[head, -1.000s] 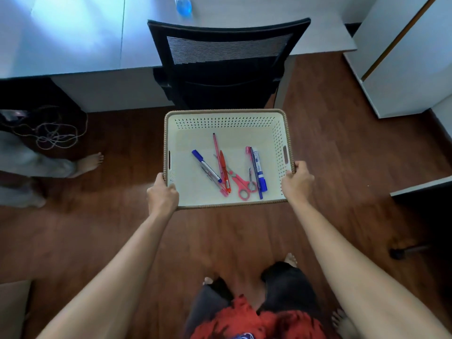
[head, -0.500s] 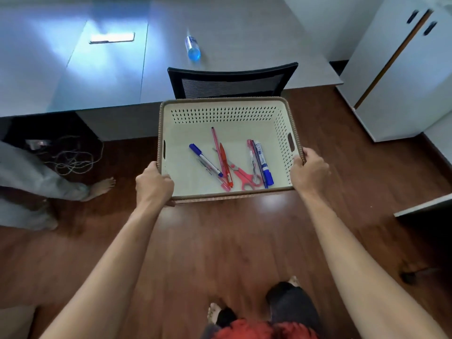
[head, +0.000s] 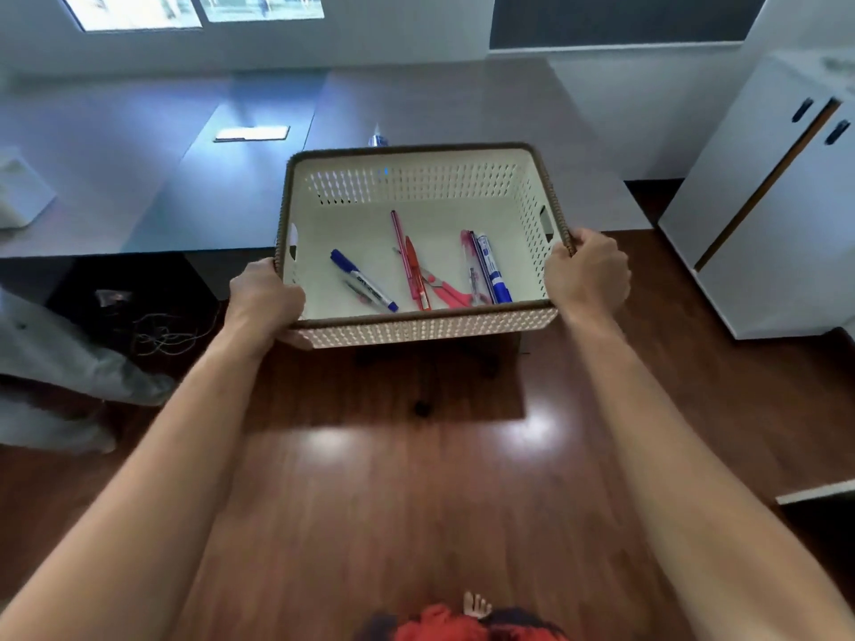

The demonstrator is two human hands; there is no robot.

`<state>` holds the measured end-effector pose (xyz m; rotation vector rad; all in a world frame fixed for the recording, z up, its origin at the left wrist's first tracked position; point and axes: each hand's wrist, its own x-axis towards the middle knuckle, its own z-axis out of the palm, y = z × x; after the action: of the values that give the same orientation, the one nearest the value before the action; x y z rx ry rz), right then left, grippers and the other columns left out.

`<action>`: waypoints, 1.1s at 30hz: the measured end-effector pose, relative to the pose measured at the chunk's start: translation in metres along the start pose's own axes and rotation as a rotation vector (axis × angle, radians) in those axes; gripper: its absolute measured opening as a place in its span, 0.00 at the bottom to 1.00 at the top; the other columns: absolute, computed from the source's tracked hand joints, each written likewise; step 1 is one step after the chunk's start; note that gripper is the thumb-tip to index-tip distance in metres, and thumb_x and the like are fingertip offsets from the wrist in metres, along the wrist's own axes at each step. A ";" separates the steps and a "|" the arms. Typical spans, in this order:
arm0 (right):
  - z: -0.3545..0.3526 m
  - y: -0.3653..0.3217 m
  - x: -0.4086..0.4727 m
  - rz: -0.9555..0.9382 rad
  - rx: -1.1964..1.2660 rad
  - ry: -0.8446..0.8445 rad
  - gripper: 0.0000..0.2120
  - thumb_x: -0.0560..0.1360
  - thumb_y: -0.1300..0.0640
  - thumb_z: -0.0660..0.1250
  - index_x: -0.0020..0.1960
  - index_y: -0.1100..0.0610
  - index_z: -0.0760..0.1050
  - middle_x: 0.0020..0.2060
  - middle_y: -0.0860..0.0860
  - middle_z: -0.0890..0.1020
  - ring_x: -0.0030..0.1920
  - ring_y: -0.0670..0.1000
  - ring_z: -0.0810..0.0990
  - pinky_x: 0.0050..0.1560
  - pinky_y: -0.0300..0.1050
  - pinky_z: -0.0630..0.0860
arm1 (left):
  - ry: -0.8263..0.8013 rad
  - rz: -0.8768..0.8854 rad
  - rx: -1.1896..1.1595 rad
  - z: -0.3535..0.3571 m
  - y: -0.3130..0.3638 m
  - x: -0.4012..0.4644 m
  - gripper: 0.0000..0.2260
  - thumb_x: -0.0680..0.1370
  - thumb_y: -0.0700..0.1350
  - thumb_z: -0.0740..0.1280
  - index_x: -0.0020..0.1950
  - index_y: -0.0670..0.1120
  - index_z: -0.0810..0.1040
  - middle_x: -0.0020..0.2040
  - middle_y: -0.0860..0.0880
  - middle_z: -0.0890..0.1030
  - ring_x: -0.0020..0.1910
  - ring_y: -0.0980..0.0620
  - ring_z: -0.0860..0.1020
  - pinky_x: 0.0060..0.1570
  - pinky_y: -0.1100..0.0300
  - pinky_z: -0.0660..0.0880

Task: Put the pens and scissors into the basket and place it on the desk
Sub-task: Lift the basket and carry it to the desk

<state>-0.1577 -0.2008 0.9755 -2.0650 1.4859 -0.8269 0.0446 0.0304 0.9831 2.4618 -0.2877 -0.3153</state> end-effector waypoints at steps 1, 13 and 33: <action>-0.002 -0.001 0.012 -0.002 -0.002 -0.004 0.12 0.78 0.57 0.63 0.58 0.55 0.80 0.54 0.56 0.84 0.55 0.60 0.82 0.53 0.50 0.77 | 0.002 -0.010 -0.020 0.004 0.010 0.005 0.16 0.74 0.39 0.62 0.61 0.42 0.79 0.60 0.41 0.81 0.58 0.39 0.80 0.54 0.52 0.79; 0.046 -0.010 0.167 0.033 -0.006 0.000 0.15 0.75 0.58 0.62 0.58 0.54 0.81 0.53 0.54 0.84 0.54 0.58 0.81 0.45 0.44 0.72 | -0.072 -0.018 -0.066 0.063 0.111 0.134 0.14 0.75 0.36 0.61 0.59 0.39 0.76 0.60 0.42 0.79 0.39 0.42 0.85 0.38 0.53 0.83; 0.243 -0.048 0.417 0.223 -0.016 -0.074 0.11 0.75 0.62 0.63 0.54 0.56 0.80 0.53 0.53 0.84 0.51 0.57 0.83 0.32 0.39 0.71 | -0.250 -0.009 -0.124 0.173 0.227 0.427 0.13 0.76 0.35 0.58 0.58 0.39 0.76 0.54 0.40 0.78 0.33 0.32 0.84 0.37 0.40 0.83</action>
<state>0.1432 -0.5770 0.9192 -1.8763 1.6485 -0.6470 0.3697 -0.3631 0.9237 2.3021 -0.3511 -0.6284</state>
